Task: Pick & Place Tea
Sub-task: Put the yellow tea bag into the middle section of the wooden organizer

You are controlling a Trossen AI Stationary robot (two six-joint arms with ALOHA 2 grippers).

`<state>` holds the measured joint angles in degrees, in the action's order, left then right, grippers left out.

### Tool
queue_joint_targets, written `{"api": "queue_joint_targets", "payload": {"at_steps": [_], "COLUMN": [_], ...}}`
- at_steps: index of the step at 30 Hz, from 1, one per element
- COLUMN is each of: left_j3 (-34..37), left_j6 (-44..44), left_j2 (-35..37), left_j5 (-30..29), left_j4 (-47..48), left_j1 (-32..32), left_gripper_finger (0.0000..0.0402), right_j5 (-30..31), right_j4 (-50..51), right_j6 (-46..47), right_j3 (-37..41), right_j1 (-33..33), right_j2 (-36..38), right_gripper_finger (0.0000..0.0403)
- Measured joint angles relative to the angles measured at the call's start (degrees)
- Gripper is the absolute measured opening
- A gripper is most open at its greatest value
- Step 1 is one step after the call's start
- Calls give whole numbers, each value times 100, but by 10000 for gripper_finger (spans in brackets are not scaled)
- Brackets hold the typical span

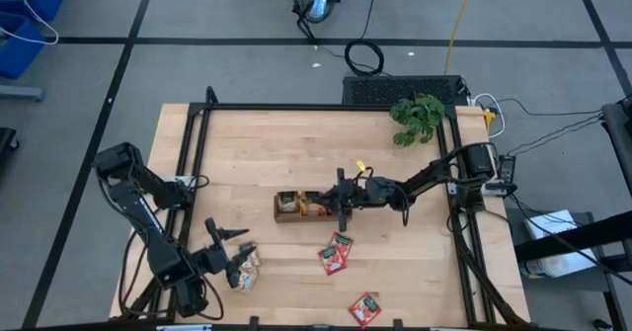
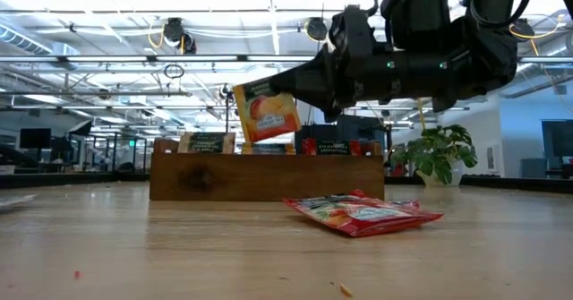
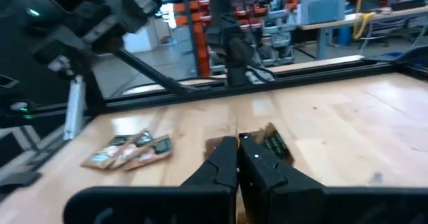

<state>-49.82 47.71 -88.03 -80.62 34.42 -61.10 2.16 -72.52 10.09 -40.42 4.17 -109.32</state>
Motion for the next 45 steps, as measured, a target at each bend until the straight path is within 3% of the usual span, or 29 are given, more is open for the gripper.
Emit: {"api": "queue_joint_targets", "payload": {"at_steps": [7,13,16,26,40,45], "left_j3": [-2,-4,-4,-4,-4,-7], "left_j6": [-596,-1028,-1053,-1052,-1120,-1124], "left_j2": [0,0,0,0,0,0], "left_j5": [91,94,95,153,236,236], "left_j4": [-491,-834,-862,-906,-919,-923], "left_j1": [0,0,0,0,0,7], "left_gripper_finger": [230,230,230,230,230,230], "right_j5": [294,378,398,209,234,235], "right_j4": [485,134,424,-1009,-935,-946], "right_j6": [-41,10,34,292,383,343], "right_j3": [3,2,4,-68,-85,-85], "right_j1": [-3,6,8,-131,-144,-91], "right_j2": [-5,2,-47,-1047,-1250,-1238], "right_gripper_finger": [0,0,0,0,1,33]}}
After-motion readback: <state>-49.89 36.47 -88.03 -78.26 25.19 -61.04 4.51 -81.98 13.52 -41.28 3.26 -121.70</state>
